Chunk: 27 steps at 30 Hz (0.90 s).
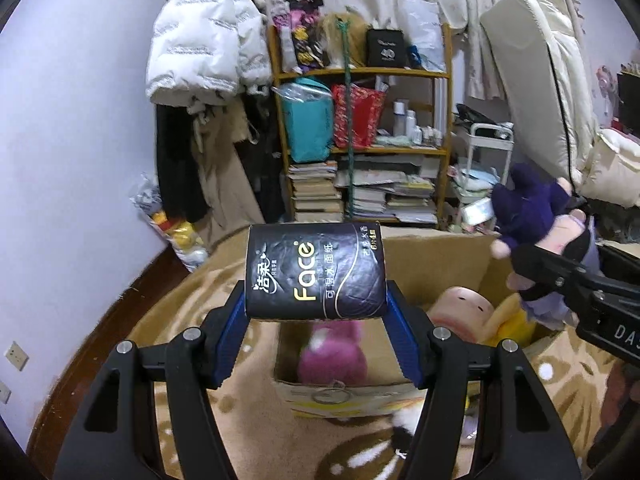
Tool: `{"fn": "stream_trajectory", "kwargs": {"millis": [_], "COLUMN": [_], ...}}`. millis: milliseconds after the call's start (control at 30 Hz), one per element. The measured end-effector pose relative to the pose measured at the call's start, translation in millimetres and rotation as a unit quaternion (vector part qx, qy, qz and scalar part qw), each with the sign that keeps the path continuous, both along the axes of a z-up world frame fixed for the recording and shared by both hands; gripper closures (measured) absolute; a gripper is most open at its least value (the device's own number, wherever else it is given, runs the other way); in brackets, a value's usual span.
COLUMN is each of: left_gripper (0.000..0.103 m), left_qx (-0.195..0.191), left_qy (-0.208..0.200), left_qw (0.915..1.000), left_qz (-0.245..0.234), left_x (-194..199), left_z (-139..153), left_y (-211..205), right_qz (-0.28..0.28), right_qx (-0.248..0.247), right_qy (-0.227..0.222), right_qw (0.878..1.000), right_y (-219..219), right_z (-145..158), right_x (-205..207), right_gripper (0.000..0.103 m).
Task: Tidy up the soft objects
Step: 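Lift the tissue pack with the left tool while the right tool carries the doll over the box, then release the tissue pack into the box while the right tool drops the doll in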
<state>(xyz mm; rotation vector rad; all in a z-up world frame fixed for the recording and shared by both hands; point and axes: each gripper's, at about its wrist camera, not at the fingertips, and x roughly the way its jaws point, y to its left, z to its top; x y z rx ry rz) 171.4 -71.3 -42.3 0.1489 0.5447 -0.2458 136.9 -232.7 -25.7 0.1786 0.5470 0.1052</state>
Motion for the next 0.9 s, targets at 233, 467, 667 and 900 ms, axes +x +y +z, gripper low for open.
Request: {"fn": "stream_trajectory", "kwargs": {"millis": [233,467,667,900], "left_gripper": [0.039,0.039,0.028,0.009], "left_qx": [0.023,0.015,0.013,0.038], "left_qy": [0.011,0.032,0.039,0.028], "left_qw": [0.9992,0.9989,0.9986,0.9988], "left_qz": [-0.030,-0.031,-0.034,-0.015], "left_x": [-2,2,4,-1], "left_z": [-13,-20,-24,-23], "left_y": [-15,-11,-11,-10], "right_qz": [0.006,0.002,0.000,-0.014], "right_qx": [0.000,0.006,0.007,0.020], "right_qy": [0.020,0.026,0.027,0.018], "right_qw": [1.000,1.000,1.000,1.000], "right_y": [5,2,1,-9], "right_z": [-13,-17,-17,-13], "right_x": [6,9,8,0], "right_gripper": [0.042,0.041,0.036,0.025]}}
